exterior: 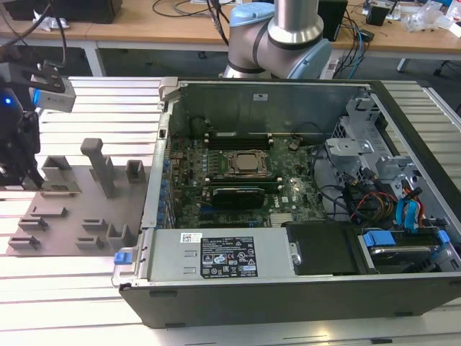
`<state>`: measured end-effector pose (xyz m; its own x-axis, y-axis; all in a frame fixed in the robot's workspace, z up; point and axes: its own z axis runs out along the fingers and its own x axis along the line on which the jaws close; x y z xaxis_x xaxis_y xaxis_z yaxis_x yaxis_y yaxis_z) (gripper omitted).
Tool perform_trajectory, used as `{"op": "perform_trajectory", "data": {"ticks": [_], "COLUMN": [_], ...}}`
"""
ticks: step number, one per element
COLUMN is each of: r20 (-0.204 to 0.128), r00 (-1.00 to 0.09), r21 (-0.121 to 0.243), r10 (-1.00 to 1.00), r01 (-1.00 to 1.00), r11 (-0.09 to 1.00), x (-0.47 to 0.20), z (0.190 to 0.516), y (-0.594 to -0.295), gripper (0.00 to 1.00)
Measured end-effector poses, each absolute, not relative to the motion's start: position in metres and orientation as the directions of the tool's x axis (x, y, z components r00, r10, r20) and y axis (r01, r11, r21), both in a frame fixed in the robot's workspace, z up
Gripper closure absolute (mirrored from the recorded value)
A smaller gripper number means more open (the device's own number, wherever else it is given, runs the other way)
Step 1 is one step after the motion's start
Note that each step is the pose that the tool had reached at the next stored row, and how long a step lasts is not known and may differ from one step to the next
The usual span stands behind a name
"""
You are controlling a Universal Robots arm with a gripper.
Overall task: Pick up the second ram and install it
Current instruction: 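Pick up the second ram and move it above second insertion slot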
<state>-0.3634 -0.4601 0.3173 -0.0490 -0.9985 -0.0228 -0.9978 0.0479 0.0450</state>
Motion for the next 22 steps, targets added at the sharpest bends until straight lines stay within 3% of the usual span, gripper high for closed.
{"op": "perform_trajectory", "data": {"ticks": [22], "r20": [-0.023], "r00": [-0.049], "r21": [0.045], "r10": [-0.999], "r01": [-0.998], "r11": [0.048], "x": [-0.363], "z": [0.393], "y": [-0.46], "gripper": [0.87]}}
